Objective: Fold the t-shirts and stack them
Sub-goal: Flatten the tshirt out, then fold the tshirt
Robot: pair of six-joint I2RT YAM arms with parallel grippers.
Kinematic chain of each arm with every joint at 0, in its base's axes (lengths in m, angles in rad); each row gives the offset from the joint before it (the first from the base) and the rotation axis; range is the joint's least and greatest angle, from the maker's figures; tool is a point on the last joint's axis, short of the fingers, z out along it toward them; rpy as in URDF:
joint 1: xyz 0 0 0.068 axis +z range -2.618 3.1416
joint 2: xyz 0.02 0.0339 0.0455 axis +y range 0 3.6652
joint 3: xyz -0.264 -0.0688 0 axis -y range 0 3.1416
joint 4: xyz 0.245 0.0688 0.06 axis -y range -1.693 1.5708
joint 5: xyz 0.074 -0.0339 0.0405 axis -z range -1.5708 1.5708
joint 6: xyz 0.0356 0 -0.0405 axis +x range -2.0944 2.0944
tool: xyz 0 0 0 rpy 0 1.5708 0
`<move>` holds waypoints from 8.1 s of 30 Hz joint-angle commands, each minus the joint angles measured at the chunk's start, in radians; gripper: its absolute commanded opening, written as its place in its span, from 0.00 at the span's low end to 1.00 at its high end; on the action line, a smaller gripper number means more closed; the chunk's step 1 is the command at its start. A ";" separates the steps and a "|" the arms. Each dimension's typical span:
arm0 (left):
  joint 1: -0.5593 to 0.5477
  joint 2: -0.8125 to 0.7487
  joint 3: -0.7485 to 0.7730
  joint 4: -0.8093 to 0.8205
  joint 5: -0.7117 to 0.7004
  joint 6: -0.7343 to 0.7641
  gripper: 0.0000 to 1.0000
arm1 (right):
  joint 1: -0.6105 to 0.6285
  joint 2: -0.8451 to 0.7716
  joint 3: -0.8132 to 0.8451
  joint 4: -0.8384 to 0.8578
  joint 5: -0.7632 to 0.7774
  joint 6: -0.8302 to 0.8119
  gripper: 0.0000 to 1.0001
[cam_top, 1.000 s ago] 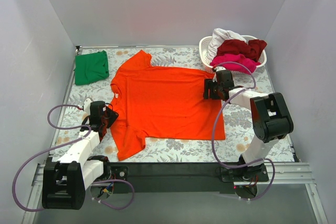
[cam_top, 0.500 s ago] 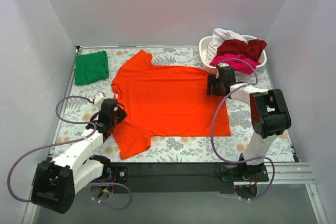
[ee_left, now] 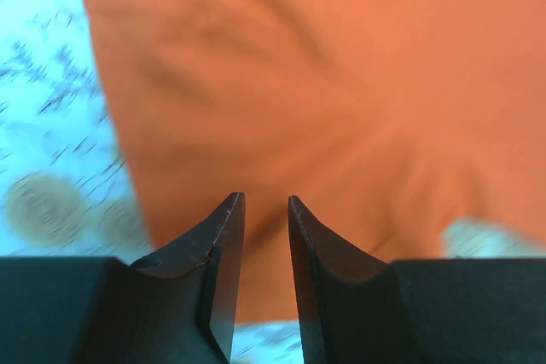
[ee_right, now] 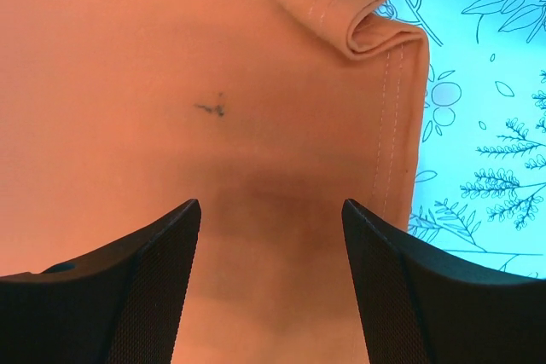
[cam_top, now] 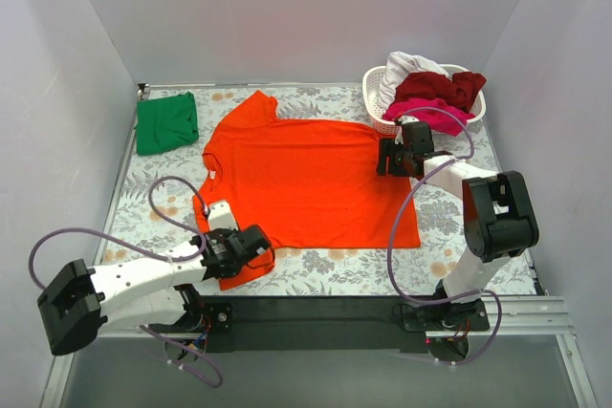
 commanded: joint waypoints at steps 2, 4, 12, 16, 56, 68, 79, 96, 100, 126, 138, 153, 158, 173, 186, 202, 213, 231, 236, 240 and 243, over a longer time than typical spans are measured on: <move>-0.194 0.088 0.053 -0.371 -0.113 -0.688 0.27 | -0.004 -0.086 -0.033 0.020 -0.054 -0.011 0.61; -0.253 0.165 0.103 -0.472 -0.109 -0.812 0.27 | -0.004 -0.094 -0.041 0.046 -0.068 -0.011 0.61; -0.325 0.090 0.136 -0.591 -0.066 -0.972 0.29 | -0.006 -0.105 -0.054 0.069 -0.095 -0.014 0.61; -0.323 -0.053 0.065 -0.491 -0.003 -0.925 0.29 | -0.006 -0.102 -0.051 0.071 -0.096 -0.014 0.61; -0.322 -0.327 -0.019 -0.164 -0.116 -0.793 0.00 | -0.007 -0.189 -0.090 0.026 -0.056 -0.005 0.62; 0.060 -0.294 -0.039 0.417 0.061 -0.074 0.00 | -0.006 -0.375 -0.208 -0.080 0.018 0.015 0.62; 0.328 -0.139 -0.096 0.702 0.296 0.201 0.00 | 0.013 -0.530 -0.298 -0.260 0.102 0.030 0.61; 0.533 0.117 -0.082 0.942 0.600 0.405 0.00 | 0.019 -0.686 -0.373 -0.509 0.093 0.222 0.60; 0.523 0.101 -0.067 0.910 0.575 0.435 0.00 | 0.022 -0.731 -0.418 -0.528 0.090 0.271 0.57; 0.526 0.036 -0.055 0.845 0.549 0.490 0.00 | 0.068 -0.611 -0.446 -0.575 0.155 0.346 0.52; 0.526 0.039 -0.052 0.838 0.537 0.499 0.00 | 0.077 -0.622 -0.446 -0.578 0.161 0.358 0.15; 0.526 0.102 -0.012 0.928 0.503 0.602 0.00 | 0.082 -0.528 -0.299 -0.563 0.201 0.285 0.01; 0.533 0.171 0.010 1.002 0.505 0.660 0.00 | 0.082 -0.404 -0.202 -0.528 0.201 0.229 0.01; 0.551 0.403 0.122 1.172 0.606 0.792 0.00 | 0.080 -0.202 -0.047 -0.494 0.219 0.148 0.01; 0.611 0.486 0.223 1.212 0.713 0.846 0.00 | 0.075 -0.114 0.129 -0.520 0.202 0.098 0.01; 0.723 0.556 0.272 1.262 0.783 0.840 0.00 | 0.036 -0.004 0.295 -0.563 0.228 0.053 0.01; 0.758 0.558 0.278 1.298 0.830 0.815 0.00 | 0.020 0.033 0.349 -0.580 0.219 0.038 0.01; 0.801 0.763 0.448 1.347 0.922 0.812 0.00 | 0.020 0.144 0.413 -0.581 0.207 0.028 0.01; 0.803 0.818 0.478 1.333 0.924 0.815 0.00 | 0.020 0.156 0.429 -0.580 0.208 0.030 0.01; 0.801 0.849 0.499 1.315 0.911 0.818 0.09 | 0.019 0.160 0.436 -0.581 0.196 0.032 0.01; 0.801 0.855 0.508 1.286 0.856 0.823 0.24 | 0.020 0.156 0.438 -0.580 0.193 0.032 0.01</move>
